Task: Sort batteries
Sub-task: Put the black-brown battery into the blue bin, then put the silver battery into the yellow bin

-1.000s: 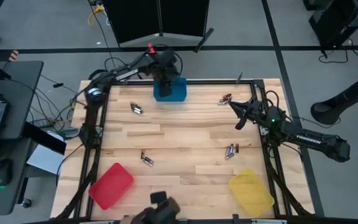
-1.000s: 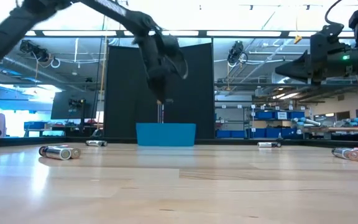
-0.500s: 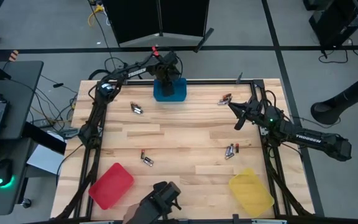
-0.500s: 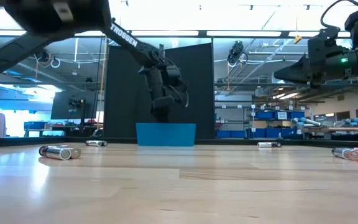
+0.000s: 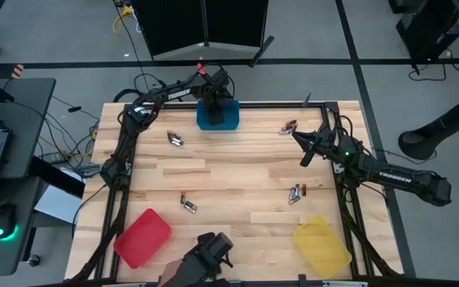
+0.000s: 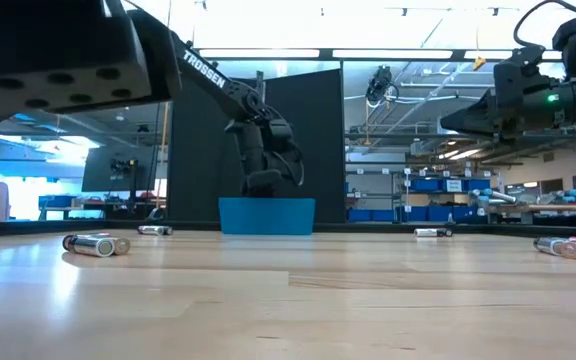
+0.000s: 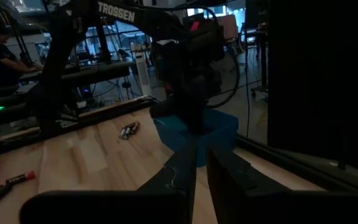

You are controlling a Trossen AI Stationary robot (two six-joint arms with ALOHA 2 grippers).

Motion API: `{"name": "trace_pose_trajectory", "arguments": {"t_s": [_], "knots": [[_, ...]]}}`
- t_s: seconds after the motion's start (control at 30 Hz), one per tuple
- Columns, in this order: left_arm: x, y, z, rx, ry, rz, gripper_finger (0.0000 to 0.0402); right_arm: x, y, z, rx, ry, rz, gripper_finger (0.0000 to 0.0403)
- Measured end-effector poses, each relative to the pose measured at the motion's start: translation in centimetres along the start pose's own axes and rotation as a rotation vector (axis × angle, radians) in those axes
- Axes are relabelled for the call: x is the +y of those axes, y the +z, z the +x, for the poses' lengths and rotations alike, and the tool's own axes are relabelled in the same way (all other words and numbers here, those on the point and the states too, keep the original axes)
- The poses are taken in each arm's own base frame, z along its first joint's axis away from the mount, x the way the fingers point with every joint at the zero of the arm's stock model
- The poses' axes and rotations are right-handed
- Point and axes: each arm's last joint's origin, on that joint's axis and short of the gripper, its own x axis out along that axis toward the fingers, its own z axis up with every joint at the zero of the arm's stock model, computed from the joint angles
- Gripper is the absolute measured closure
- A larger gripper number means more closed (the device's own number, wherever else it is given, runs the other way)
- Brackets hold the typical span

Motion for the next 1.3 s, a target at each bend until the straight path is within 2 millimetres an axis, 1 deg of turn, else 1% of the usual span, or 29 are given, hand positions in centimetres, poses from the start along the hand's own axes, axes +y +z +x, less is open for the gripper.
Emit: {"name": "trace_pose_trajectory", "arguments": {"t_s": [0.1, 0.17, 0.23, 0.33, 0.53, 0.67, 0.73, 0.83, 0.9, 1.03, 1.1, 1.17, 1.3], "knots": [[0.0, 0.0, 0.0, -0.001, 0.000, 0.000, 0.0289, 0.0, 0.0, 0.0, 0.000, 0.000, -0.001, 0.0355], [0.0, 0.0, -0.1, -0.001, 0.004, -0.015, 0.0267, 0.0, 0.0, 0.0, 0.000, 0.000, -0.001, 0.0354], [0.0, 0.1, -0.5, -0.005, 0.015, -0.021, 0.0256, 0.0, 0.0, 0.0, 0.000, 0.001, -0.002, 0.0352], [0.1, 0.5, -1.3, -0.011, 0.028, -0.026, 0.0254, 0.0, 0.0, 0.0, 0.002, 0.011, 0.004, 0.0347], [0.3, 1.8, -3.7, -0.066, 0.051, -0.042, 0.0275, 0.1, 0.1, 0.0, -0.003, 0.031, 0.006, 0.0341], [0.2, 2.2, -5.1, -0.109, 0.057, -0.054, 0.0303, 0.1, 0.1, 0.0, -0.003, 0.031, -0.007, 0.0343], [0.1, 2.1, -5.7, -0.114, 0.056, -0.058, 0.0323, 0.1, 0.1, 0.0, -0.004, 0.031, -0.022, 0.0345], [-0.2, 1.8, -6.4, -0.127, 0.059, -0.064, 0.0365, 0.1, 0.1, 0.0, -0.004, 0.031, -0.026, 0.0354], [-0.4, 1.6, -7.1, -0.167, 0.069, -0.076, 0.0390, 0.1, 0.1, 0.0, -0.004, 0.028, -0.022, 0.0364], [-1.2, 1.2, -9.1, -0.306, 0.092, -0.082, 0.0390, 0.1, 0.1, 0.1, 0.033, 0.017, -0.024, 0.0389], [-2.0, 0.7, -10.1, -0.398, 0.115, -0.080, 0.0389, 0.2, 0.4, 0.3, 0.064, 0.012, -0.027, 0.0394], [-3.0, -0.2, -10.8, -0.494, 0.138, -0.080, 0.0391, 0.3, 0.9, 0.5, 0.081, 0.017, -0.030, 0.0395], [-6.0, -3.3, -11.6, -0.669, 0.158, -0.084, 0.0392, 0.8, 2.1, 1.0, 0.127, 0.049, -0.030, 0.0387]]}}
